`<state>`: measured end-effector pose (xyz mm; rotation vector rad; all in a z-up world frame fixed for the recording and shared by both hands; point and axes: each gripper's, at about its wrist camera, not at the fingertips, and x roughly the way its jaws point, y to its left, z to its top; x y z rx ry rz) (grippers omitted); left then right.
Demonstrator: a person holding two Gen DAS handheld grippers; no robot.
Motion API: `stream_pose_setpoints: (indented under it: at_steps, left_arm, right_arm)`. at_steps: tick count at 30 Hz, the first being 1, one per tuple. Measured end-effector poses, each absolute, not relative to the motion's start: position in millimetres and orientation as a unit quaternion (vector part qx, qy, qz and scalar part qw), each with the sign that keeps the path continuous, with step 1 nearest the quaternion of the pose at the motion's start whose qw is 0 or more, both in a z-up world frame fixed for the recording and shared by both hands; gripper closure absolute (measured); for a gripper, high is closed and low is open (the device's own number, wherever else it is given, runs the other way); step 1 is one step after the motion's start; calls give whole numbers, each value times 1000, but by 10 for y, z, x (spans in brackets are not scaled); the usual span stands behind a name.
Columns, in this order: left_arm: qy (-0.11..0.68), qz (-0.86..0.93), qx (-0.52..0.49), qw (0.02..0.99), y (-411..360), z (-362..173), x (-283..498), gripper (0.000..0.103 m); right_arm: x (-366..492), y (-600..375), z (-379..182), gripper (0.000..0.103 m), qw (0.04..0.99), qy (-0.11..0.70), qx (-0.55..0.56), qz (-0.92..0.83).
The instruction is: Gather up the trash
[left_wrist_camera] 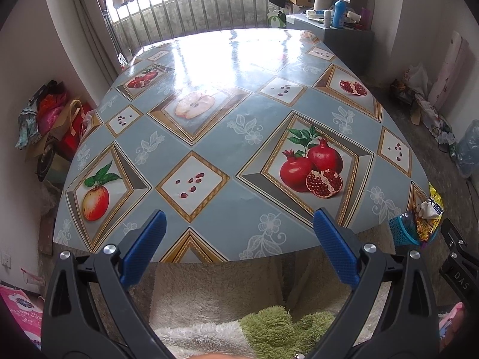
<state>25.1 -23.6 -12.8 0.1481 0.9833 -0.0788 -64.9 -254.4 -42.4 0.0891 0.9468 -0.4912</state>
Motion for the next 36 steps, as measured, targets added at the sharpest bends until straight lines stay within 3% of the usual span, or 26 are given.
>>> stream_pose_setpoints:
  at_steps: [36]
  left_arm:
    - [478, -27, 73, 875, -139, -165, 274, 9]
  right_arm:
    - [-620, -2474, -386, 6, 862, 448, 42, -233]
